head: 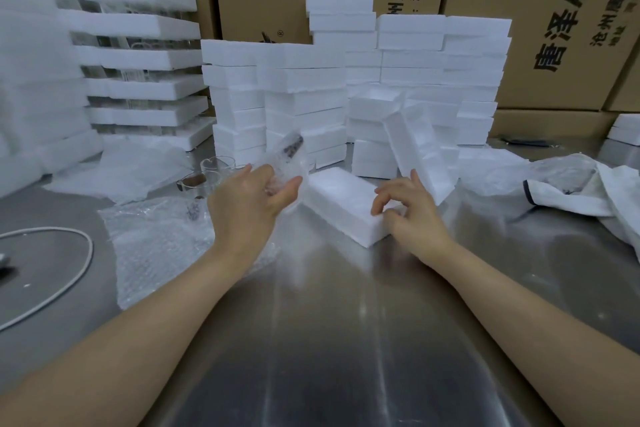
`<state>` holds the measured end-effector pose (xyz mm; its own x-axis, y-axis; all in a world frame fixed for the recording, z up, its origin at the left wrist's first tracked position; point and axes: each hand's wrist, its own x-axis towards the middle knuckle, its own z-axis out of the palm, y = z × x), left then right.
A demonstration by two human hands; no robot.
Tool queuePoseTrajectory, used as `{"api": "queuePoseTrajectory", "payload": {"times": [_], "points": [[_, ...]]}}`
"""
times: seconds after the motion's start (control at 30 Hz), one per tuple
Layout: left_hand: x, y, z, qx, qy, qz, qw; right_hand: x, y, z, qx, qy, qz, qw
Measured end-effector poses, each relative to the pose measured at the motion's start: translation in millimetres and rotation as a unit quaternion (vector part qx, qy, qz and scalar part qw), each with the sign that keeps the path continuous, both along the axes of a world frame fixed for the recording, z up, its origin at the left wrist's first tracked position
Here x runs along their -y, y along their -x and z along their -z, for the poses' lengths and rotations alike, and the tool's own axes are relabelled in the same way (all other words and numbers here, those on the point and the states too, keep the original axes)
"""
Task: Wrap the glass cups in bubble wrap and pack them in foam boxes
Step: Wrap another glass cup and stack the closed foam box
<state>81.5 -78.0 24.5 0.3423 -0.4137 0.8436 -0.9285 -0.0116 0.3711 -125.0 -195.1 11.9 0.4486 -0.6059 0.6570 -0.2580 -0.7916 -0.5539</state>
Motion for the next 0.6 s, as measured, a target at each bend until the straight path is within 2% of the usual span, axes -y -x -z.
{"api": "queuePoseTrajectory", "payload": {"times": [0.1,0.2,0.37,0.5,0.57,0.6], "points": [[-3,5,-1,0.034,0.015,0.052,0.998,4,3,-1,0.033,-0.010,0.026,0.999],[-2,10,1,0.095,0.008,0.070,0.993,3,5,-4,0.092,-0.079,0.029,0.992],[3,13,4,0.156,0.002,0.066,0.986,9,2,-3,0.034,-0.195,-0.016,0.980],[4,12,0,0.169,0.052,0.088,0.980,11,3,-1,0.076,-0.306,-0.030,0.949],[3,7,-7,0.188,0.017,0.121,0.975,9,2,-1,0.078,-0.333,-0.066,0.937],[2,4,-10,0.202,-0.035,0.142,0.968,8,1,-2,0.078,-0.339,-0.079,0.934]]}}
